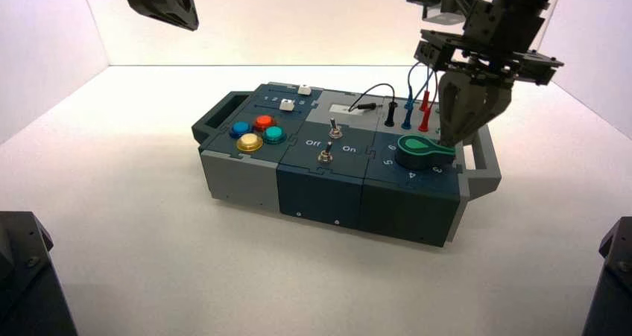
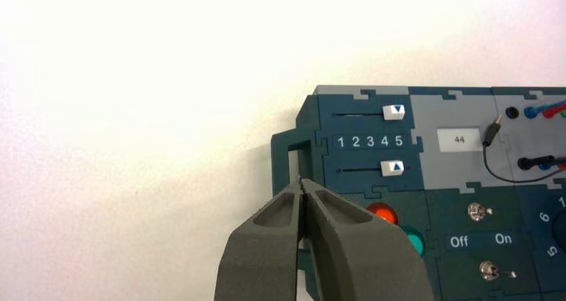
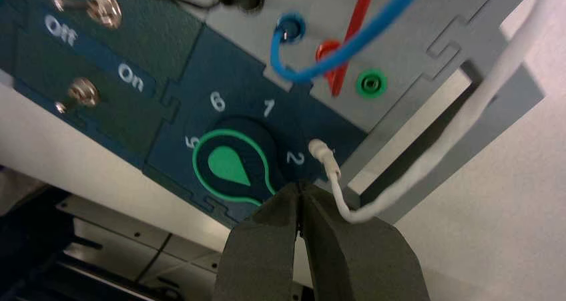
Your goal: Turn the knob to position 5.
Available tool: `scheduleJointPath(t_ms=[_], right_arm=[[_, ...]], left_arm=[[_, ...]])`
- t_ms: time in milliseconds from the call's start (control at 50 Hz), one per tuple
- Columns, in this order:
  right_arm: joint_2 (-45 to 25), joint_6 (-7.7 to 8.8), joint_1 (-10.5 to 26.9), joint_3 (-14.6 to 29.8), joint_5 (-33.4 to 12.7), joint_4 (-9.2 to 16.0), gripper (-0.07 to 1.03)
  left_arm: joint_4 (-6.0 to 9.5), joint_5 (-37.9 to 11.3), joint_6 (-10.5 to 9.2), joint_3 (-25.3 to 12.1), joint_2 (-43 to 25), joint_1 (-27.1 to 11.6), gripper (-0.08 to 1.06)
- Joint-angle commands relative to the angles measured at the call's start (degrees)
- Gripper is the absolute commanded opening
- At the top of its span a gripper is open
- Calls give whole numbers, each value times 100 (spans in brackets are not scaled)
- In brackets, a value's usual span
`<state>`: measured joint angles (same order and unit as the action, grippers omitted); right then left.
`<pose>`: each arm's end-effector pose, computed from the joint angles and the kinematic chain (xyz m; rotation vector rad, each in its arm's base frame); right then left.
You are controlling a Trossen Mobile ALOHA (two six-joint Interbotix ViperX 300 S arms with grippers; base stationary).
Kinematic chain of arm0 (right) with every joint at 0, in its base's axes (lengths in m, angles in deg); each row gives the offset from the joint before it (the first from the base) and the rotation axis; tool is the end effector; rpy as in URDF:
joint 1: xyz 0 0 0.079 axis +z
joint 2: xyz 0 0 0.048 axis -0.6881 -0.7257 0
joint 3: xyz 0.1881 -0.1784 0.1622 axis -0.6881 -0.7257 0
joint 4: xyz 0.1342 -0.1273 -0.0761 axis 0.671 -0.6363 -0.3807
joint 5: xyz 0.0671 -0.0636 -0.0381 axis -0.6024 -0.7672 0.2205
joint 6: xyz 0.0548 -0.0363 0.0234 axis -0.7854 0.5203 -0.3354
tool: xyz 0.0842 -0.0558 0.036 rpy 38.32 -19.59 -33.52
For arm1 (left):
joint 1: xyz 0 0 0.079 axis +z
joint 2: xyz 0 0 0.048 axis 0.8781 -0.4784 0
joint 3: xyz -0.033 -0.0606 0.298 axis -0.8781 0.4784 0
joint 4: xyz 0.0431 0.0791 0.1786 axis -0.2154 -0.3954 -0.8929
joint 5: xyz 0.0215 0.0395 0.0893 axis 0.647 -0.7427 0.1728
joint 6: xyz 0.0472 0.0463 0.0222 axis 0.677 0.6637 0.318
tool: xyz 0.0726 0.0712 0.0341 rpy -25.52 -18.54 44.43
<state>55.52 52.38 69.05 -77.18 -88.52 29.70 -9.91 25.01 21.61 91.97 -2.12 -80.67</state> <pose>0.1960 0.1321 0.0505 -0.0504 1.5898 0.3597 0.2874 -0.1152 0.1353 0.0320 0.9149 -0.3451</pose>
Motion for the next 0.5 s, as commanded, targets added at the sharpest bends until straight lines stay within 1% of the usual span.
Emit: scheduleJointPath(t_ms=[20, 180, 500], right_arm=[[97, 18, 141, 9, -26, 26, -2], [88, 18, 352, 53, -62, 105, -2], [-18, 18, 598, 123, -88, 272, -2]], left_arm=[[0, 53, 18, -185, 26, -44, -3], [-9, 53, 18, -185, 18, -44, -3], [0, 53, 18, -185, 44, -44, -3]])
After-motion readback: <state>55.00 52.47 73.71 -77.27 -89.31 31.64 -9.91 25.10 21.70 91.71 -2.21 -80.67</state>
